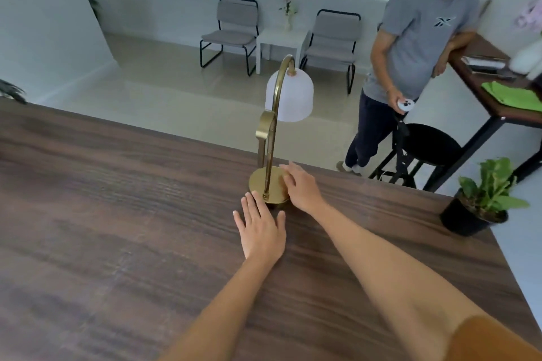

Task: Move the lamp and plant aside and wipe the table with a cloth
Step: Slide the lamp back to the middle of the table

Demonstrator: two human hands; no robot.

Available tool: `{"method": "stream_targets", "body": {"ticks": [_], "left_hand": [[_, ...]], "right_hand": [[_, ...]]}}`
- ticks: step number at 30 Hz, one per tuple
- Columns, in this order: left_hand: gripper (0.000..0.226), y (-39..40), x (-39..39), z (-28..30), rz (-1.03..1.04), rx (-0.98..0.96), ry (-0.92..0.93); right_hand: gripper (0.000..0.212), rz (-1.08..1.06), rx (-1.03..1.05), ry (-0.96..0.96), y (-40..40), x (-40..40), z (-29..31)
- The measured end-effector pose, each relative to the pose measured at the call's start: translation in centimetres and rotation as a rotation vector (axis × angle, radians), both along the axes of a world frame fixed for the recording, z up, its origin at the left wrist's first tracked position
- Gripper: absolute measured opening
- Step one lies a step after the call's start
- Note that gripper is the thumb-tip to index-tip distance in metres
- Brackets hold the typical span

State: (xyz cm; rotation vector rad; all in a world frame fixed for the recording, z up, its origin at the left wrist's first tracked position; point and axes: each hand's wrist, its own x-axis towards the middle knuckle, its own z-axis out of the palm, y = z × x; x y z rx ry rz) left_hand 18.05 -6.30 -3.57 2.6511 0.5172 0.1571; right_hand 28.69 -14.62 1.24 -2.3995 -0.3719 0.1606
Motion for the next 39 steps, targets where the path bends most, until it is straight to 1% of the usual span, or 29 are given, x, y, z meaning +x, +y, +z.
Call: {"method": "stream_targets", "body": {"ticks": [3,5,9,13,15,18,21,27,30,33,35,37,39], "left_hand": [[0.078,-0.1,0.5,-0.3,0.008,0.037,0.022],[0.08,0.0,0.8,-0.3,0.006,0.036,0.032],[0.084,0.6,2.0,-0.2,-0.042,0.037,0.046],[0.096,1.0,3.3,-0.3,-0.142,0.04,0.078],[0.097,1.0,3.9,-0.3,-0.196,0.049,0.09],[0.093,0.2,4.7,-0.2,-0.288,0.051,0.107],[0.082,-1.6,5.2,-0.1,-0.352,0.067,0.115],[0.065,-5.9,6.8,0.0,-0.424,0.082,0.16],[0.061,-7.5,7.8,0.4,-0.443,0.068,0.18],[0.062,-8.7,7.6,0.4,-0.44,0.032,0.126],[0.071,-9.6,6.4,0.0,-0.464,0.029,0.068],[0.084,-10.6,5.2,-0.4,-0.487,0.06,0.042],[0.09,-11.1,4.8,-0.6,-0.485,0.102,0.044]], "right_hand": [[0.047,0.147,-0.156,0.071,0.4,1.4,-0.9],[0.048,0.182,-0.204,0.055,0.0,1.6,-1.5],[0.05,0.128,-0.232,0.004,-1.9,1.0,-2.4],[0.051,0.068,-0.257,-0.05,-5.0,-0.6,-2.8],[0.05,0.038,-0.273,-0.094,-6.5,-1.7,-3.1],[0.048,-0.009,-0.259,-0.17,-9.2,-3.3,-3.4],[0.045,-0.056,-0.229,-0.225,-11.8,-4.6,-3.4],[0.038,-0.17,-0.189,-0.262,-16.0,-6.5,-3.5],[0.03,-0.22,-0.136,-0.323,-17.8,-7.0,-3.6],[0.019,-0.269,-0.095,-0.386,-19.4,-6.4,-3.0],[0.025,-0.267,-0.083,-0.349,-19.9,-5.0,-2.3],[0.041,-0.23,-0.078,-0.208,-19.8,-3.4,-1.8],[0.052,-0.165,-0.164,-0.07,-19.4,-2.4,-2.0]]}}
